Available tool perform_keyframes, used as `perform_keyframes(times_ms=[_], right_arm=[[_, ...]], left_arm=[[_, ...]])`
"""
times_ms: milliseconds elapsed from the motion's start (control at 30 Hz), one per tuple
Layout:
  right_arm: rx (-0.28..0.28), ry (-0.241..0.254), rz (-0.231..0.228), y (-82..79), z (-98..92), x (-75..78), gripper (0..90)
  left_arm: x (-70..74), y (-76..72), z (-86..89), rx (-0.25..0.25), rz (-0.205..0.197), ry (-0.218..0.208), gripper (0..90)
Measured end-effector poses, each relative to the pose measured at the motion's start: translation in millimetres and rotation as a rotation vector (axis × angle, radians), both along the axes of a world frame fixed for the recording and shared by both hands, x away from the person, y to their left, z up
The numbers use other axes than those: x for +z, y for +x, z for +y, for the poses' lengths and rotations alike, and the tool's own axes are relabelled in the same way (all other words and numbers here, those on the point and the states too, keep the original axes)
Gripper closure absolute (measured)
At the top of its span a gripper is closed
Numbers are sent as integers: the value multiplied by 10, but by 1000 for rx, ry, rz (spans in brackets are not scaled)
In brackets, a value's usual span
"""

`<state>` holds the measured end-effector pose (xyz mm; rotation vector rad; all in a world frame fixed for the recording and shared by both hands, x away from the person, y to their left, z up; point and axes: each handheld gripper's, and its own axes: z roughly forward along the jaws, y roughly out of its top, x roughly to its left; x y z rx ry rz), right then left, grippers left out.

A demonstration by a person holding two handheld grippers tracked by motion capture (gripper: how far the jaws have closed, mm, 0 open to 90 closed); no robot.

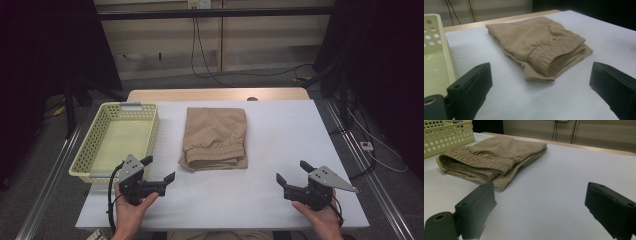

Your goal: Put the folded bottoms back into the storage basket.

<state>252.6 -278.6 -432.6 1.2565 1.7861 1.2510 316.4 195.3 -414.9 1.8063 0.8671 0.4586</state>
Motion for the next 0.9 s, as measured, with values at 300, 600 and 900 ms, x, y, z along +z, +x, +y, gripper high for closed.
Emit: perform_keyframes(times_ms=[300, 600, 900], right_arm=[[9, 9, 9, 6, -7, -13, 95], [26, 11, 20, 26, 18, -23, 89], [19, 6, 39, 47, 21, -37, 63]], left_arm=[[2, 22, -36, -8, 9, 11, 43], [8, 57, -150, -53, 30, 38, 43], [32, 178, -254, -85, 67, 65, 44]])
